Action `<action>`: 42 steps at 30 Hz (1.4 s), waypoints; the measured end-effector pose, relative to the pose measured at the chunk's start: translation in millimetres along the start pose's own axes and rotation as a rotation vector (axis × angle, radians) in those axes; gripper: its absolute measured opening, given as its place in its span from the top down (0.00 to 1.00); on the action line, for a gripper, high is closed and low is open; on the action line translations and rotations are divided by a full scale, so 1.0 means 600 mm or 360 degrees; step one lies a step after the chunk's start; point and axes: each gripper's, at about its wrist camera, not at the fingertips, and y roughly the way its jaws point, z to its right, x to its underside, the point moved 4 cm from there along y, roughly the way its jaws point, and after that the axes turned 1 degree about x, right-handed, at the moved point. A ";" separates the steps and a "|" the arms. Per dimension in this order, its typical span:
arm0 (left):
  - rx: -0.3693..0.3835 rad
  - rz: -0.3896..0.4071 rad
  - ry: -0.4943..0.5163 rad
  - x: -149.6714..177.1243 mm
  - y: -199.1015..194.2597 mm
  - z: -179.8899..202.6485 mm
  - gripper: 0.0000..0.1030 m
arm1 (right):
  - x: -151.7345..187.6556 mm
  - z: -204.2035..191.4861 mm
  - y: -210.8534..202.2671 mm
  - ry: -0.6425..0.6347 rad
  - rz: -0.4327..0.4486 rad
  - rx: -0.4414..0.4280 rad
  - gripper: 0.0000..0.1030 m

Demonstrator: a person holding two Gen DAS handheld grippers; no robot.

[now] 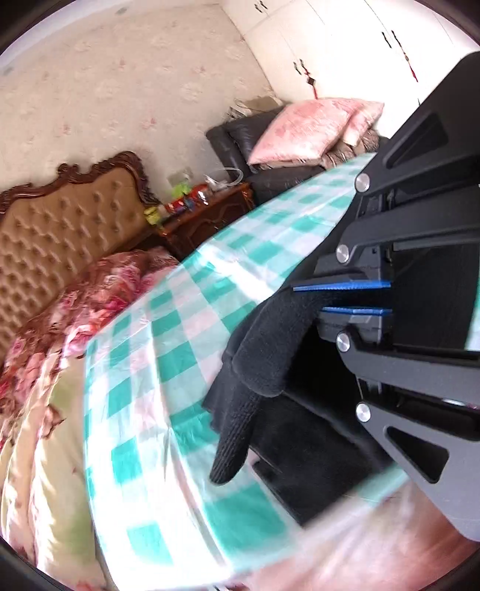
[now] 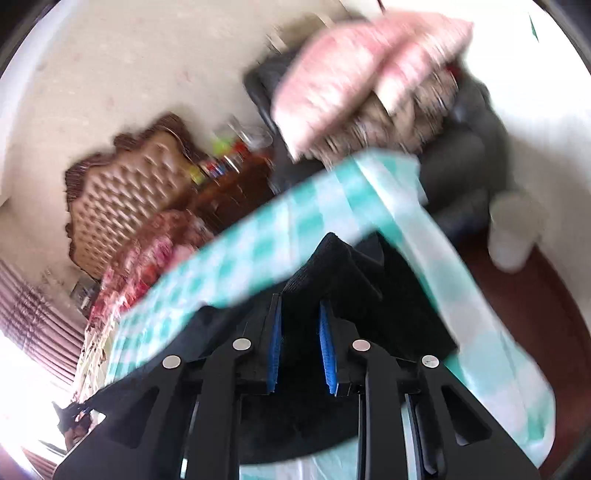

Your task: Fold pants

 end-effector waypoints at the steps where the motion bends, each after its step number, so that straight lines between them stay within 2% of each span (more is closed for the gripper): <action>1: -0.0049 -0.0009 -0.0033 0.028 -0.013 -0.016 0.94 | 0.004 0.014 0.007 0.0016 -0.0019 0.0048 0.78; 4: -0.0190 -0.0182 -0.0102 0.099 0.009 -0.078 0.94 | 0.041 0.087 0.067 0.0099 -0.0230 0.0250 0.78; 5: -0.0225 -0.0243 -0.0180 0.121 0.022 -0.114 0.94 | 0.057 0.104 0.085 0.0107 -0.0297 0.0285 0.78; 6: -0.0198 -0.0255 -0.0246 0.130 0.028 -0.129 0.93 | 0.067 0.108 0.090 0.0078 -0.0318 0.0322 0.78; 8: -0.0157 -0.0220 -0.0217 0.127 0.023 -0.127 0.90 | 0.076 0.105 0.082 0.0018 -0.0303 0.0364 0.78; 9: -0.0153 -0.0208 -0.0208 0.122 0.020 -0.122 0.81 | 0.078 0.105 0.077 0.0021 -0.0297 0.0352 0.78; 10: -0.0153 -0.0209 -0.0215 0.118 0.019 -0.121 0.62 | 0.081 0.109 0.074 0.0031 -0.0298 0.0350 0.78; 11: -0.0153 -0.0179 -0.0238 0.108 0.016 -0.122 0.58 | 0.084 0.112 0.074 0.0037 -0.0301 0.0352 0.78; 13: -0.0152 -0.0135 -0.0237 0.091 0.010 -0.125 0.64 | 0.090 0.123 0.076 0.0074 -0.0317 0.0368 0.78; 14: -0.0157 -0.0129 -0.0219 0.086 0.011 -0.124 0.70 | 0.095 0.130 0.076 0.0091 -0.0323 0.0369 0.78; 15: -0.0174 -0.0132 -0.0207 0.083 0.014 -0.124 0.84 | 0.097 0.131 0.078 0.0097 -0.0327 0.0369 0.78; 16: -0.0187 -0.0138 -0.0203 0.082 0.018 -0.127 0.86 | 0.099 0.131 0.079 0.0101 -0.0330 0.0368 0.78; 20: -0.0195 -0.0145 -0.0214 0.085 0.025 -0.137 0.88 | 0.090 0.128 0.086 0.0093 -0.0328 0.0336 0.78; 25: -0.0203 -0.0143 -0.0213 0.091 0.025 -0.137 0.88 | 0.076 0.100 0.060 0.0057 -0.0286 0.0290 0.78; 28: -0.0210 -0.0146 -0.0215 0.092 0.027 -0.135 0.91 | 0.074 0.098 0.058 0.0078 -0.0306 0.0291 0.78; 33: -0.0174 -0.0031 -0.0190 0.074 -0.032 -0.092 0.91 | 0.070 0.081 0.023 0.0081 -0.0281 0.0235 0.79; 36: -0.0210 -0.0050 -0.0181 0.076 -0.022 -0.103 0.91 | 0.080 0.098 0.047 0.0068 -0.0333 0.0305 0.79; 38: -0.0241 -0.0109 -0.0268 0.087 -0.003 -0.132 0.92 | 0.096 0.122 0.073 0.0121 -0.0420 0.0366 0.79; 39: -0.0235 -0.0112 -0.0295 0.089 -0.003 -0.140 0.92 | 0.100 0.125 0.071 0.0135 -0.0419 0.0357 0.79; 42: -0.0185 -0.0030 -0.0233 0.076 -0.032 -0.116 0.92 | 0.085 0.112 0.036 0.0180 -0.0358 0.0243 0.80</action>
